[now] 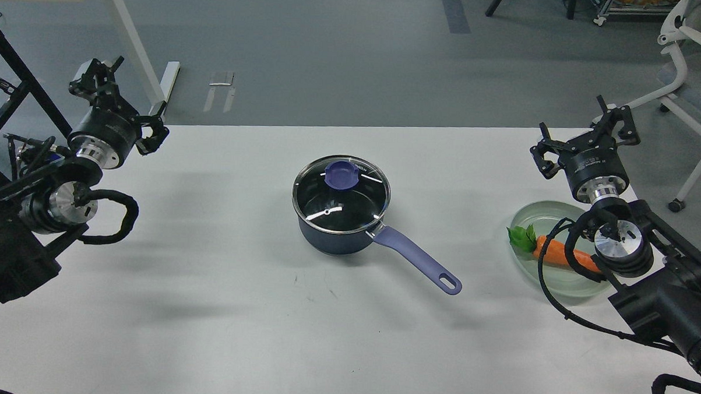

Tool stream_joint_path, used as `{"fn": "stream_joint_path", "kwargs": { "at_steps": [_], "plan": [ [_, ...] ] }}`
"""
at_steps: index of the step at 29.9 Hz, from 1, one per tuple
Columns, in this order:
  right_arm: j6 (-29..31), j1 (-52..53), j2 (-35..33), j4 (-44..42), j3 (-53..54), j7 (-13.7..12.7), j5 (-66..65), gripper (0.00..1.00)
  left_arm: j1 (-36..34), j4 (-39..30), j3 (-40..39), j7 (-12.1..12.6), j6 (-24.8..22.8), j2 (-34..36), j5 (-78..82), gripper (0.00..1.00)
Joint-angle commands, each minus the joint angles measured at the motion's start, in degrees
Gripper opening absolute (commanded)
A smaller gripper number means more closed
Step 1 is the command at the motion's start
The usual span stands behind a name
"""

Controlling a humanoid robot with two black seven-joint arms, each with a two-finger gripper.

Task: Open pot lid
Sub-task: 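Raise the right arm and swing the right gripper toward the saucepan handle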

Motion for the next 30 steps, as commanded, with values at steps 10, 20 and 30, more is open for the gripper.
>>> {"fn": "stream_joint_path", "kwargs": {
  "at_steps": [10,20,30],
  "plan": [
    [-0.9,0.6,-2.4,2.9,-0.3,0.0,-0.8,1.0,0.2,-0.3,0.3,0.7,1.0,0.4,0.1,0.99],
    [-1.2,9.1,-20.5,11.1,-16.1,-0.4,-10.3,1.0,-0.2,-2.2,1.1,1.0,0.6,2.5,0.3,0.99],
    [-1.4,34.2,-25.1,11.4,-47.6,-0.4,-17.8,1.0,-0.6,-3.7,1.1,5.3,0.0,6.1,0.4,0.99]
  ]
}}
